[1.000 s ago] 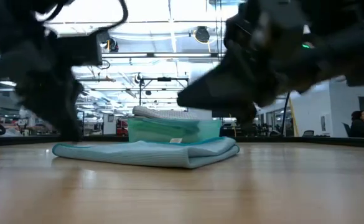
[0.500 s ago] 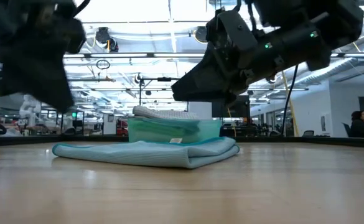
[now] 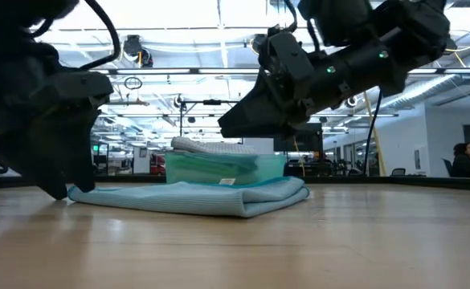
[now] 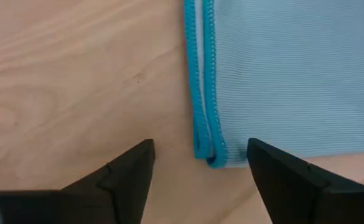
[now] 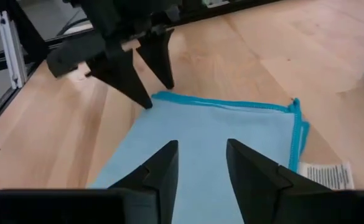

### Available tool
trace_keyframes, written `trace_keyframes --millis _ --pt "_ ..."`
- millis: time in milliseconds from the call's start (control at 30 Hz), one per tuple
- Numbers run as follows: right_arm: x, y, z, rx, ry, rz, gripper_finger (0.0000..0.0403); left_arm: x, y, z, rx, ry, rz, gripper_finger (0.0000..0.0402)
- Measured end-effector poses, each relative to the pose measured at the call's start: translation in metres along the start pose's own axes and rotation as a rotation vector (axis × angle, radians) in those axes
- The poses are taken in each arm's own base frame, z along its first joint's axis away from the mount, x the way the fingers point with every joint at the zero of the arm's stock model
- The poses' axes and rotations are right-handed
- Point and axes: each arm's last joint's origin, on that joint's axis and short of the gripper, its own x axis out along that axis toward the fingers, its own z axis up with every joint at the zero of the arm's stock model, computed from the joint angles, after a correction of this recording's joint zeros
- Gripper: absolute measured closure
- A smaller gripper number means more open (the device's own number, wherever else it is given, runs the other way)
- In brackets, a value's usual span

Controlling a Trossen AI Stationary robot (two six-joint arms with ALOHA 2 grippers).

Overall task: Fold microfiber towels
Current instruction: Fold the blue microfiber cloth

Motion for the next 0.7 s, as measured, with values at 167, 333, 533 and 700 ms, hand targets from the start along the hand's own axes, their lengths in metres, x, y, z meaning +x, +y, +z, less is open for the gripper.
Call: trace_keyframes --millis 167,333,533,700 --pt "0.007 -0.009 0.015 -0.013 -0.004 0.015 0.0273 0.004 0.0 0.004 0.061 0.006 0.016 0.0182" --pt "0.019 -0.019 0.042 -0.065 0.002 -0.038 0.0273 0.006 0.0 0.006 0.189 0.001 0.01 0.0283" --pt "0.039 -0.04 0.069 -0.067 0.081 -0.044 0.0273 0.006 -0.001 0.007 0.41 -0.037 0.015 0.0386" --pt "0.056 -0.058 0.072 -0.049 0.196 -0.03 0.027 0.006 0.006 0.01 0.542 -0.04 0.089 0.0389"
